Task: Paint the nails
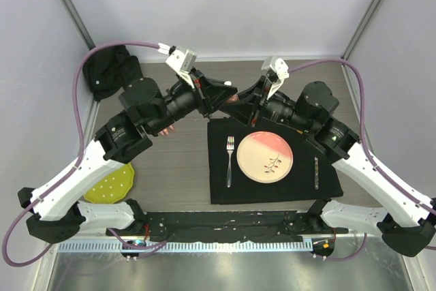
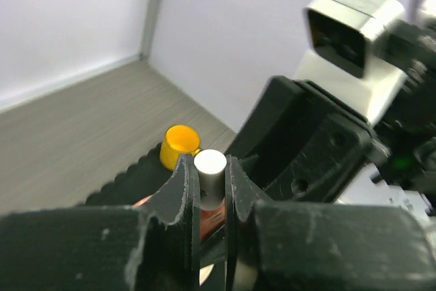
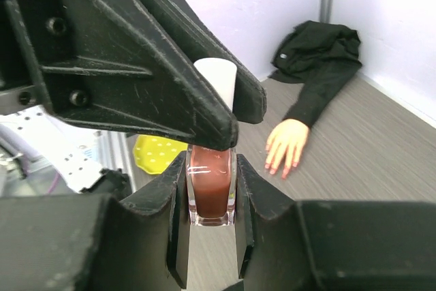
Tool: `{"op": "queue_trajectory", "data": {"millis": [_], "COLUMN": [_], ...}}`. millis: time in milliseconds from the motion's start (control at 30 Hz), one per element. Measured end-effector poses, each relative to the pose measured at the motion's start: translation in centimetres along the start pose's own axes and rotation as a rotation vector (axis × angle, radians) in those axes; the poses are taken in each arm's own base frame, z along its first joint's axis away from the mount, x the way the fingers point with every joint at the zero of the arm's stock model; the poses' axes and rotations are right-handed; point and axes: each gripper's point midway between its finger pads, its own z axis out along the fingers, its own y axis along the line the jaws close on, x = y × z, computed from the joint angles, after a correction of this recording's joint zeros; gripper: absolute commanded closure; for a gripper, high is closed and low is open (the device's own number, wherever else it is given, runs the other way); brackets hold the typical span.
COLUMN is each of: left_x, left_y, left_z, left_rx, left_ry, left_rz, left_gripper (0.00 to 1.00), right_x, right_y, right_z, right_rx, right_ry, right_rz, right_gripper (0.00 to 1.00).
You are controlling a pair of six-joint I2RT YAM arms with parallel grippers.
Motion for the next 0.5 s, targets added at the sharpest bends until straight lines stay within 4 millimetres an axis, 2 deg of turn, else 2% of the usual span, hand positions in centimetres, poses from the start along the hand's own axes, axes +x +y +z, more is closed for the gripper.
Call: {"op": "queue_trajectory", "data": {"millis": [67,133,267,367,500], "left_x": [-0.2,-0.4,-2.7,-2.6,-1.3], "left_y": [-0.9,-2.4,-8.4,-11.7,-12.1], "left_z": [-0.3,-0.3,-3.0,-5.3,-6.3], "left_rx": [0.094,0.244,0.722,1.034,1.175], "left_ry": [-0.020,-0.052,-0.138,-0.111,-0.004], "left_rz": [0.026,0.038,-0.017,-0.031,-0.030], "left_gripper": [1.00,1.00,1.00,1.00,1.00], "right_x": [-0.5,-1.7,-5.0,-5.7,-4.5], "right_y": [0.8,2.4,7.6,11.1,12.4], "right_z": [-0.2,-0.6,-2.3,-4.1,-5.1], "right_rx": [-0.036,-0.117,-0.392,-0.594,-0.699], "right_ry": [-0.018,-0.063,-0.164,-0.164,-0.098], "right_rz": [0.019,0.031,0.031,0.021,0.024], "right_gripper": [0.99,0.99,0.99,0.99,0.99]}}
